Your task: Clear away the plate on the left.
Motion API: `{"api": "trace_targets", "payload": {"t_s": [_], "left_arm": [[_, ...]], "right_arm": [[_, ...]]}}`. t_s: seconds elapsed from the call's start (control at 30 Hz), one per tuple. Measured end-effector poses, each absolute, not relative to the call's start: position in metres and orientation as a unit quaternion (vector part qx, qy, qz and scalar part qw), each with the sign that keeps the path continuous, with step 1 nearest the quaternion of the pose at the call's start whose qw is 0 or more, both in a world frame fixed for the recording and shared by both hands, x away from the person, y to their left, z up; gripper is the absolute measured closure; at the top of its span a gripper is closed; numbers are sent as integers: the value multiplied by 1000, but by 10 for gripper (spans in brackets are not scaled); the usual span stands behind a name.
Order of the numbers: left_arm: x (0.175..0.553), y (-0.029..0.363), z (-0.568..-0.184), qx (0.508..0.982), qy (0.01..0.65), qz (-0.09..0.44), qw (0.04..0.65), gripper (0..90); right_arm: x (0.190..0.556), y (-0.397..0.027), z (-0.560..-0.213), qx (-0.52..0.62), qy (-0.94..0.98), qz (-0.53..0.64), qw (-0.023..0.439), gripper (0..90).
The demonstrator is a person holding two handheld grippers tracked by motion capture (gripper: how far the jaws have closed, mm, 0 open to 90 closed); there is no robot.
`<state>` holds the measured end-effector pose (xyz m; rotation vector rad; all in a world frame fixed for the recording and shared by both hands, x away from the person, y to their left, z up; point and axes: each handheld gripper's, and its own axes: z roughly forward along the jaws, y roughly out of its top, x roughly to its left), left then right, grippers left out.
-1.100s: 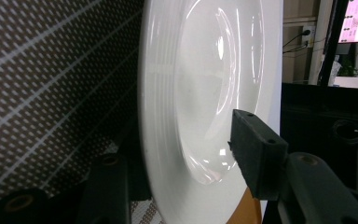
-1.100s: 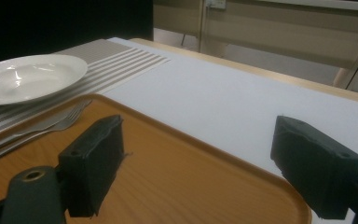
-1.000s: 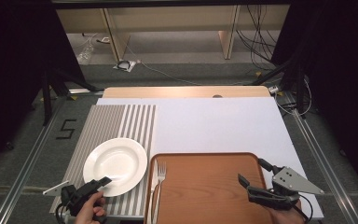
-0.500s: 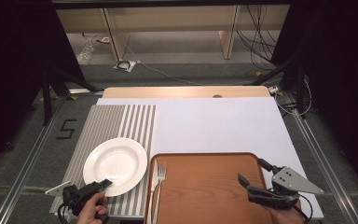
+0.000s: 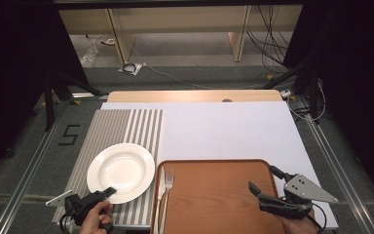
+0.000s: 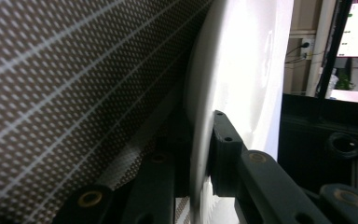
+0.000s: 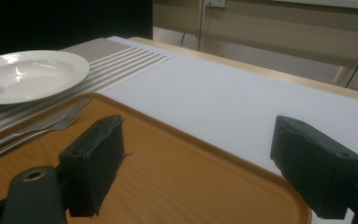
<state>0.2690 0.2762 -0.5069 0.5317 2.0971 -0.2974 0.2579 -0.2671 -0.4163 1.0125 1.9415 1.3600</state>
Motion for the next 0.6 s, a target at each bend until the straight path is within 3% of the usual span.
{"api": "trace_targets", "payload": {"t_s": [0.6], "left_arm": [[271, 275, -509, 200, 830, -160, 496, 803]], "right_arm": [[258, -268, -416, 374, 723, 507, 281, 183]]}}
